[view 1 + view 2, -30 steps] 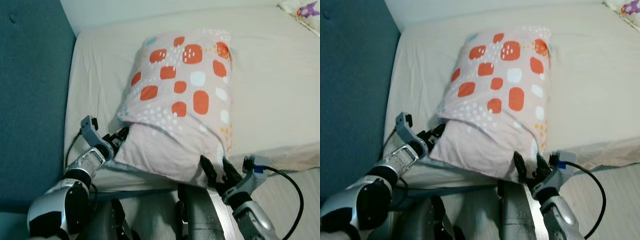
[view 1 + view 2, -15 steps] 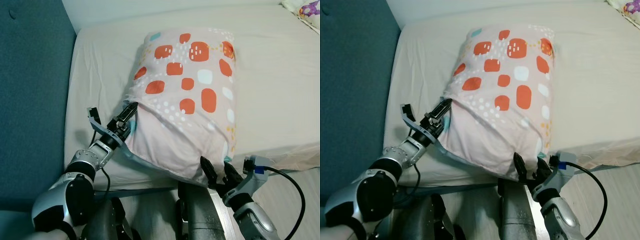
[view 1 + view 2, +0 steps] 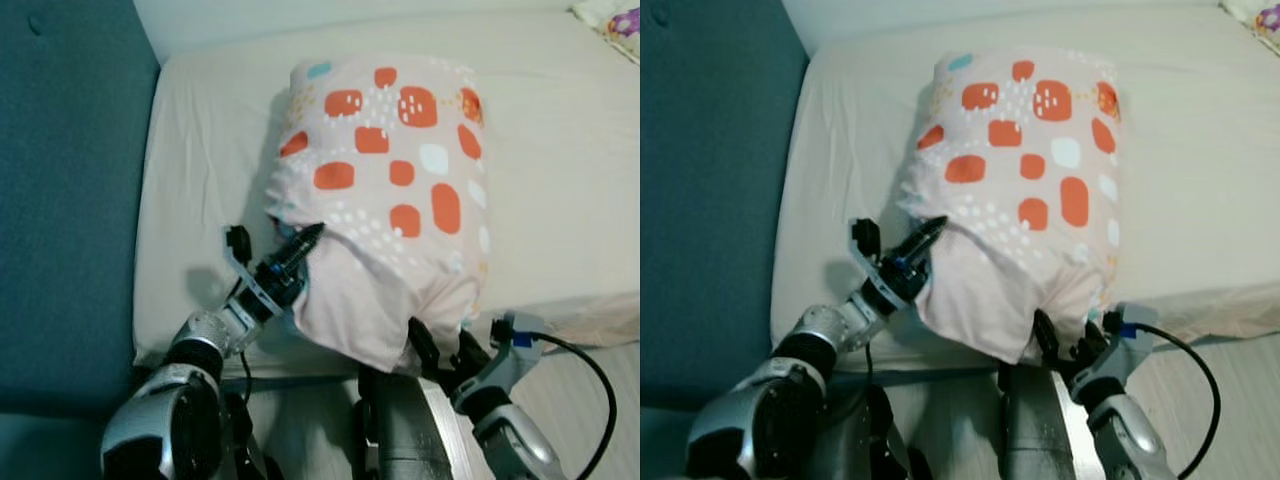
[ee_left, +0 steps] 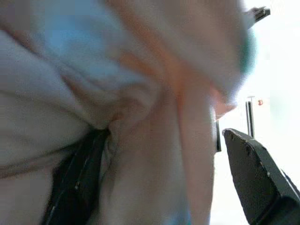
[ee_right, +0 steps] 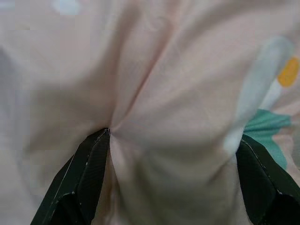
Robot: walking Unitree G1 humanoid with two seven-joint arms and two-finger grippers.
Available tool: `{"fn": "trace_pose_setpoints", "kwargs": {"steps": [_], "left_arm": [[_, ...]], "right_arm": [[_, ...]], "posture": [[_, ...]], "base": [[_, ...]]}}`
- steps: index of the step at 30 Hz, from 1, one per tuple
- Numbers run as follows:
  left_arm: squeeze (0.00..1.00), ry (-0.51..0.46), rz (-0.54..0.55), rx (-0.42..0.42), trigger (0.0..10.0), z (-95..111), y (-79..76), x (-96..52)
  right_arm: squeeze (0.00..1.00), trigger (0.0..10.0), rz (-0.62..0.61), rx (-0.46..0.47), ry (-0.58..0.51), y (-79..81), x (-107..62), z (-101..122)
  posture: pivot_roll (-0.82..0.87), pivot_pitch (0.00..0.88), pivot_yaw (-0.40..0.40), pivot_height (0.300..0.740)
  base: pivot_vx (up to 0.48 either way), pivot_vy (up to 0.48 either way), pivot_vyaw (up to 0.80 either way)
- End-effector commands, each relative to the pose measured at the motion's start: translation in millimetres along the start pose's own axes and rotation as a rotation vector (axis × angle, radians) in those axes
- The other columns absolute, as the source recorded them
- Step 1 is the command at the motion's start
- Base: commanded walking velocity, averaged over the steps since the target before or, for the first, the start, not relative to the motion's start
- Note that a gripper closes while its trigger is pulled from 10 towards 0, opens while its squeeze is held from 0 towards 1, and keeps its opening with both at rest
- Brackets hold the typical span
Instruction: Clean up the room
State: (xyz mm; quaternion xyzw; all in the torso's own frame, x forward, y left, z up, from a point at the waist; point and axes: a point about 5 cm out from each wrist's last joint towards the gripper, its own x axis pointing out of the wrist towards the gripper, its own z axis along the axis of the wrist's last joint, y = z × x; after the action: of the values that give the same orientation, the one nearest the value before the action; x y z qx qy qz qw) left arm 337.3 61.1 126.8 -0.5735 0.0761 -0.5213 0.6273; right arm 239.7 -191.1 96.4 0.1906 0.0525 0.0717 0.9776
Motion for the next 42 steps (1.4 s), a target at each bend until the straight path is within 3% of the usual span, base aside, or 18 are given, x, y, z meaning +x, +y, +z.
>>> {"fn": "trace_pose_setpoints", "kwargs": {"steps": [1, 3, 6, 8, 9, 10, 13, 14, 15, 16, 22, 26, 29, 33, 36, 40, 41, 42], "left_arm": [[0.0, 0.121, 0.012, -0.116, 10.0, -38.1, 8.5, 4.3], [0.0, 0.121, 0.012, -0.116, 10.0, -38.1, 8.5, 4.3], [0.0, 0.203, -0.002, -0.129, 10.0, -63.9, 10.7, 7.9], [0.0, 0.203, -0.002, -0.129, 10.0, -63.9, 10.7, 7.9], [0.0, 0.262, 0.015, -0.094, 10.0, -74.1, 13.0, 7.4], [0.0, 0.262, 0.015, -0.094, 10.0, -74.1, 13.0, 7.4], [0.0, 0.396, 0.126, 0.126, 10.0, -87.2, 22.9, 9.0], [0.0, 0.396, 0.126, 0.126, 10.0, -87.2, 22.9, 9.0], [0.0, 0.411, 0.147, 0.173, 0.0, -86.8, 24.4, 9.7], [0.0, 0.412, 0.146, 0.184, 0.0, -85.5, 23.6, 10.5], [0.0, 0.408, 0.158, 0.231, 0.0, -79.8, 22.3, 11.8], [0.0, 0.381, 0.188, 0.275, 0.0, -72.5, 22.6, 9.7], [0.0, 0.359, 0.204, 0.282, 0.0, -69.2, 23.1, 8.9], [0.0, 0.229, 0.253, 0.319, 0.0, -52.7, 23.0, 13.2], [0.0, 0.198, 0.258, 0.324, 0.0, -48.4, 22.1, 16.0], [0.0, 0.095, 0.286, 0.39, 0.0, -25.1, 14.5, 33.2], [0.0, 0.033, 0.321, 0.439, 0.0, -8.5, 9.5, 41.2], [0.0, 0.033, 0.321, 0.439, 0.0, -8.5, 9.5, 41.2]], "right_arm": [[1.0, 10.0, 0.019, 0.029, 0.037, 4.2, -1.2, -8.8], [1.0, 10.0, 0.019, 0.029, 0.037, 4.2, -1.2, -8.8], [1.0, 10.0, 0.018, 0.029, 0.036, 3.8, 0.4, -8.5], [1.0, 10.0, 0.018, 0.029, 0.036, 3.8, 0.4, -8.5], [1.0, 10.0, 0.016, 0.026, 0.035, 3.1, 1.2, -7.9], [1.0, 10.0, 0.016, 0.026, 0.035, 3.1, 1.2, -7.9], [1.0, 10.0, -0.015, 0.0, 0.026, -3.2, 9.9, -3.6], [1.0, 10.0, -0.015, 0.0, 0.026, -3.2, 9.9, -3.6], [0.98, 10.0, -0.03, -0.007, 0.022, -5.2, 12.8, -2.5], [0.04, 10.0, -0.048, -0.009, 0.02, -7.7, 15.8, -1.7], [0.0, 10.0, -0.059, -0.018, 0.011, -11.2, 25.4, 2.2], [0.0, 10.0, 0.076, -0.004, -0.057, 3.9, 31.6, 21.0], [0.0, 10.0, 0.099, -0.009, -0.098, 7.3, 31.9, 31.0], [0.0, 10.0, 0.014, -0.042, -0.253, -2.4, 33.4, 68.6], [0.0, 10.0, -0.007, -0.046, -0.277, -5.3, 33.6, 74.7], [0.0, 10.0, -0.043, -0.068, -0.314, -11.0, 37.1, 84.2], [0.0, 10.0, -0.042, -0.07, -0.324, -10.5, 38.1, 86.0], [0.0, 10.0, -0.042, -0.07, -0.324, -10.5, 38.1, 86.0]], "posture": [[-0.3, 0.406, 0.042, 0.58], [-0.3, 0.406, 0.042, 0.58], [-0.3, 0.396, 0.042, 0.58], [-0.3, 0.396, 0.042, 0.58], [-0.3, 0.393, 0.043, 0.58], [-0.3, 0.393, 0.043, 0.58], [-0.28, 0.372, 0.052, 0.58], [-0.28, 0.372, 0.052, 0.58], [-0.28, 0.367, 0.053, 0.58], [-0.27, 0.355, 0.056, 0.58], [-0.26, 0.306, 0.066, 0.58], [-0.26, 0.267, 0.071, 0.58], [-0.26, 0.251, 0.075, 0.58], [-0.27, 0.215, 0.084, 0.58], [-0.27, 0.212, 0.084, 0.58], [-0.27, 0.191, 0.09, 0.58], [-0.28, 0.184, 0.092, 0.58], [-0.28, 0.184, 0.092, 0.58]], "base": [[0.0, 0.0, 0.0], [0.0, 0.0, 0.0], [0.0, 0.0, 0.0], [0.0, 0.0, 0.0], [0.0, 0.0, 0.0], [0.0, 0.0, 0.0], [0.0, 0.0, 0.0], [0.0, 0.0, 0.0], [0.0, 0.0, 0.0], [0.0, 0.0, 0.0], [0.0, 0.0, 0.0], [0.0, 0.0, 0.0], [0.0, 0.0, 0.0], [0.0, 0.0, 0.0], [0.0, 0.0, 0.0], [0.0, 0.0, 0.0], [0.0, 0.0, 0.0], [0.0, 0.0, 0.0]]}}
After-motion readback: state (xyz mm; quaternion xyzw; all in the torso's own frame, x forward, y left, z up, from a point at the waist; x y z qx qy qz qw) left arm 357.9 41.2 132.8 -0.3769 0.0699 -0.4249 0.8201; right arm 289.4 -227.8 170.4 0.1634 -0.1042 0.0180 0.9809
